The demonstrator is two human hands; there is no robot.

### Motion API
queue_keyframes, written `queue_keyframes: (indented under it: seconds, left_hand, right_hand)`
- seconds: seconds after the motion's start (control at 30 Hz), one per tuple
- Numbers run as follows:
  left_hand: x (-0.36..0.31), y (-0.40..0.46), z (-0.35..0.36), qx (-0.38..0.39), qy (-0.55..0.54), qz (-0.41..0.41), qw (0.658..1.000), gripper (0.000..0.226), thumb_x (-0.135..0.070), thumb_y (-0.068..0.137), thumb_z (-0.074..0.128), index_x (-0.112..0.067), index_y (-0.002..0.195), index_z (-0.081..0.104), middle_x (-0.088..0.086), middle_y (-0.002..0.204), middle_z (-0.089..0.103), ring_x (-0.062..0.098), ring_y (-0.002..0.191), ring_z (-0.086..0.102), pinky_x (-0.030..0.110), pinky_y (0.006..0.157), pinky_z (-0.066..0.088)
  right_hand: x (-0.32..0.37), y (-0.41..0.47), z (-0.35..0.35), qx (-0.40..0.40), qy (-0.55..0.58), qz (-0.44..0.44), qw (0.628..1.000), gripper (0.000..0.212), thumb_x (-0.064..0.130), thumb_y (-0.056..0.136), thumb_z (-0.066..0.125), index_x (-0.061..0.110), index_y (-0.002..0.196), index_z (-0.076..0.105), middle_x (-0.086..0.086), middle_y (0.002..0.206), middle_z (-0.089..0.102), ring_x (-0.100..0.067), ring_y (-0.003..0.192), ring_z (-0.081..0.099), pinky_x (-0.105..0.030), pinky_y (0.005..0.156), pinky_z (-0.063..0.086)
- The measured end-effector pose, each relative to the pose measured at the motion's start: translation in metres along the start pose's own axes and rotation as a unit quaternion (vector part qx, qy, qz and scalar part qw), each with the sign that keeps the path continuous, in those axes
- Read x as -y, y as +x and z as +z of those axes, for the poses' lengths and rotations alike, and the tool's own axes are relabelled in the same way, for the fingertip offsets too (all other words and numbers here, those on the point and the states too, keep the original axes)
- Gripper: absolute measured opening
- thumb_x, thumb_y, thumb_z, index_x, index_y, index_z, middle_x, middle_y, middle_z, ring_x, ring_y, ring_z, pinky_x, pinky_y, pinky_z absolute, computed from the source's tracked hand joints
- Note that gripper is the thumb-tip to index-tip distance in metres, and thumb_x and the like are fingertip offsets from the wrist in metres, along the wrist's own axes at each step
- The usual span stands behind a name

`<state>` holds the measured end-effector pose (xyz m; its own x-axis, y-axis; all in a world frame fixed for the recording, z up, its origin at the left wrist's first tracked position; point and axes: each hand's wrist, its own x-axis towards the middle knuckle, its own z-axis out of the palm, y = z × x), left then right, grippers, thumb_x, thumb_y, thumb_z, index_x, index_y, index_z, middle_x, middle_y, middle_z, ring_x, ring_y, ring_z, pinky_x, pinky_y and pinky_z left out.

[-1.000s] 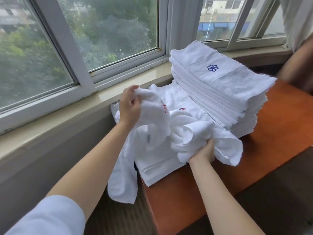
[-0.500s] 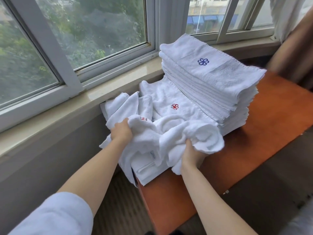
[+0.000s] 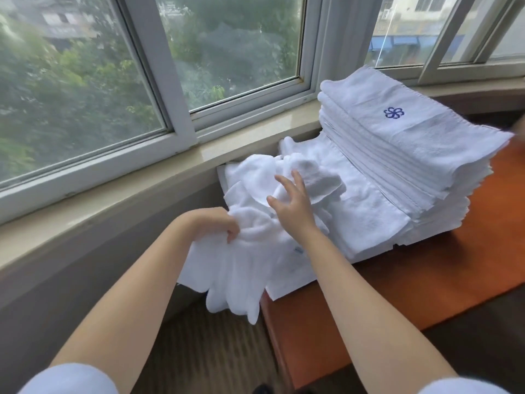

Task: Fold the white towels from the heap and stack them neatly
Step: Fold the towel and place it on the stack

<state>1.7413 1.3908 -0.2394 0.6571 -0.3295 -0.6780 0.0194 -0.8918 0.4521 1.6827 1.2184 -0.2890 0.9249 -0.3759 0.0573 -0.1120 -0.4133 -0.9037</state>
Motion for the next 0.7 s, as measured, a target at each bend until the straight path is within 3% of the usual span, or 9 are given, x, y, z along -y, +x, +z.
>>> queue_keyframes:
  seconds: [0.1, 0.2, 0.27, 0.33, 0.43, 0.53, 0.6, 0.63, 0.7]
  left_hand:
    - [0.005, -0.002, -0.007, -0.069, -0.119, 0.041, 0.990, 0.028, -0.019, 0.050, 0.061, -0.008, 0.076, 0.062, 0.008, 0.071, 0.057, 0.024, 0.062, 0.054, 0.028, 0.059, 0.042]
    - [0.013, 0.002, -0.009, -0.123, -0.186, 0.100, 0.970, 0.019, -0.028, 0.062, 0.070, -0.014, 0.072, 0.061, 0.004, 0.065, 0.056, 0.016, 0.052, 0.052, 0.022, 0.046, 0.040]
    - [0.013, 0.007, -0.001, -0.065, -0.256, 0.133, 0.955, 0.029, -0.040, 0.067, 0.074, -0.014, 0.080, 0.067, 0.003, 0.072, 0.068, 0.018, 0.059, 0.064, 0.026, 0.053, 0.049]
    - [0.005, 0.011, 0.011, -0.054, -0.340, 0.134, 0.929, 0.038, -0.051, 0.080, 0.063, -0.016, 0.092, 0.068, 0.003, 0.076, 0.073, 0.019, 0.066, 0.070, 0.030, 0.061, 0.052]
    - [-0.005, 0.015, 0.024, -0.084, -0.418, 0.117, 0.897, 0.022, -0.033, 0.087, 0.046, -0.019, 0.090, 0.063, 0.004, 0.077, 0.067, 0.017, 0.061, 0.062, 0.029, 0.057, 0.049]
    - [-0.009, 0.015, 0.049, 0.103, -0.237, 0.197, 0.946, 0.048, -0.026, 0.077, 0.056, -0.032, 0.125, 0.056, 0.003, 0.125, 0.061, 0.018, 0.107, 0.062, 0.036, 0.089, 0.054]
    - [-0.024, 0.016, 0.083, 0.185, -0.047, 0.211, 0.959, 0.088, -0.026, 0.077, 0.073, -0.039, 0.149, 0.024, -0.006, 0.149, 0.039, 0.015, 0.132, 0.043, 0.033, 0.103, 0.043]
    - [-0.035, 0.018, 0.102, 0.156, 0.032, 0.206, 0.965, 0.100, -0.026, 0.075, 0.079, -0.036, 0.152, 0.016, -0.007, 0.151, 0.034, 0.017, 0.136, 0.037, 0.032, 0.105, 0.040]
    - [-0.058, 0.026, 0.133, 0.046, 0.139, 0.199, 0.969, 0.084, -0.023, 0.075, 0.080, -0.023, 0.147, 0.035, 0.000, 0.142, 0.047, 0.022, 0.128, 0.047, 0.029, 0.098, 0.042]
  right_hand:
    - [-0.003, -0.031, 0.014, 0.122, 0.138, 0.016, 0.983, 0.039, 0.026, 0.093, 0.062, 0.030, 0.131, 0.052, 0.009, 0.147, 0.042, -0.006, 0.136, 0.037, -0.031, 0.113, 0.033]
    - [-0.007, -0.049, 0.012, 0.251, 0.152, 0.068, 0.953, 0.069, 0.039, 0.080, 0.075, 0.047, 0.135, 0.034, 0.027, 0.132, 0.047, 0.010, 0.120, 0.047, -0.013, 0.093, 0.046]
    - [-0.006, -0.051, 0.007, 0.221, 0.132, 0.082, 0.963, 0.071, 0.032, 0.075, 0.080, 0.043, 0.130, 0.038, 0.027, 0.121, 0.054, 0.007, 0.111, 0.054, -0.010, 0.081, 0.048]
    - [-0.003, -0.049, -0.001, 0.153, 0.146, 0.096, 0.973, 0.050, 0.012, 0.076, 0.078, 0.028, 0.118, 0.056, 0.007, 0.112, 0.068, -0.009, 0.104, 0.064, -0.018, 0.079, 0.054]
    - [-0.007, -0.054, -0.034, 0.026, 0.249, 0.145, 0.957, 0.034, -0.003, 0.079, 0.067, 0.007, 0.111, 0.067, -0.014, 0.108, 0.071, -0.028, 0.103, 0.067, -0.034, 0.083, 0.056]
    - [-0.024, -0.065, -0.075, -0.064, 0.441, 0.229, 0.866, 0.035, 0.012, 0.086, 0.064, 0.001, 0.118, 0.065, -0.020, 0.116, 0.067, -0.036, 0.110, 0.064, -0.044, 0.094, 0.052]
    - [-0.032, -0.070, -0.099, -0.103, 0.488, 0.243, 0.832, 0.044, 0.023, 0.088, 0.064, 0.001, 0.127, 0.060, -0.018, 0.123, 0.064, -0.034, 0.115, 0.062, -0.045, 0.100, 0.049]
    - [-0.036, -0.070, -0.108, -0.113, 0.494, 0.242, 0.827, 0.047, 0.024, 0.088, 0.065, 0.002, 0.129, 0.059, -0.018, 0.124, 0.063, -0.033, 0.115, 0.061, -0.045, 0.100, 0.049]
    - [-0.043, -0.071, -0.122, -0.156, 0.488, 0.248, 0.822, 0.050, 0.020, 0.084, 0.070, 0.003, 0.129, 0.059, -0.016, 0.123, 0.065, -0.032, 0.110, 0.065, -0.043, 0.092, 0.054]
